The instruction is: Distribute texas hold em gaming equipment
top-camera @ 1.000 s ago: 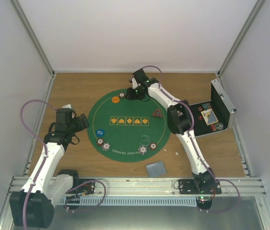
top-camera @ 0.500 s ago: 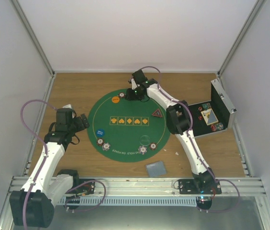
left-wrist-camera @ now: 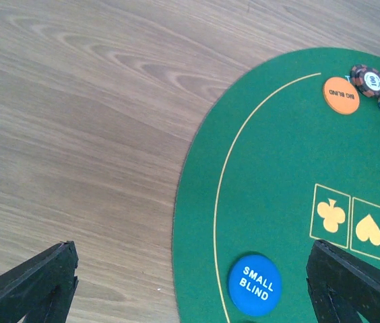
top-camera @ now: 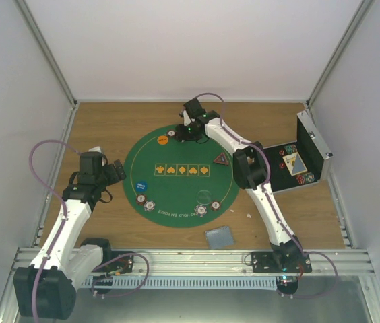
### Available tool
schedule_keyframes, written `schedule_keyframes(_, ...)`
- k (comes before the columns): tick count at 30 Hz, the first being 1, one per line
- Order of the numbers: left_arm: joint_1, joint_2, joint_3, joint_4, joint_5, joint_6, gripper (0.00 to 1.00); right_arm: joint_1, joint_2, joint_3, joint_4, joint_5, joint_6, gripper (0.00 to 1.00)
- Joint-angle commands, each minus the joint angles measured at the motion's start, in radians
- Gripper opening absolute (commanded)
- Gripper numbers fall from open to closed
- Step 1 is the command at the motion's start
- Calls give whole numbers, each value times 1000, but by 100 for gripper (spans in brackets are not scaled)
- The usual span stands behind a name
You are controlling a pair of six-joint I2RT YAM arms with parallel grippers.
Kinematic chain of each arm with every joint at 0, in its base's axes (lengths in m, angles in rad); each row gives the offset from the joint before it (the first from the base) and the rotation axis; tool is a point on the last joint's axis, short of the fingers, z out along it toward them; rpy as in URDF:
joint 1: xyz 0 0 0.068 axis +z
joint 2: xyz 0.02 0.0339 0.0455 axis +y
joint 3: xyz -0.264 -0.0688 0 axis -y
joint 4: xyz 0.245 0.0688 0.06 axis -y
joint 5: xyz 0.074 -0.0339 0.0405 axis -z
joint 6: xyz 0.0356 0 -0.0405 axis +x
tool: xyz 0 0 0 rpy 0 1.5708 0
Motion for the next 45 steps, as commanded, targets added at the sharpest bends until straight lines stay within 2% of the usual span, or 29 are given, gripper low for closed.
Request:
schedule_keyframes(1, -8, 3, -4, 48, 4, 5, 94, 5, 64, -3, -35, 36, 7, 58)
schedule_keyframes(6, -8, 3, -4, 46, 2, 5, 94, 4, 56, -8, -38, 27, 5, 67)
schedule_keyframes(11, -8, 0, -4, 46, 1, 5, 94, 3, 0, -50, -17, 20, -2, 83)
schedule_keyframes(14, -9, -2, -3, 47, -2, 5, 94, -4, -58, -91, -15, 38, -7, 89)
schedule_keyframes(22, -10, -8, -3, 45, -5, 5, 94, -18, -316, -301, 10, 70, -69, 94)
schedule_keyframes(24, -10, -10, -3, 46, -8, 4, 94, -24, -426, -394, 18, 68, -72, 95)
schedule_keyframes(28, -10, -26, -2, 38, -28, 1, 94, -76, -673, -700, 53, 115, -9, 96)
schedule_keyframes(34, -10, -29, -6, 48, -20, 4, 94, -188, -1042, -1097, -34, 238, 82, 98)
schedule_keyframes(41, -13, -17, -5, 49, -10, 4, 94, -306, -1271, -1326, -269, 346, 202, 99)
schedule_keyframes(45, -15, -16, -6, 48, -10, 4, 94, -331, -1350, -1442, -304, 328, 278, 99)
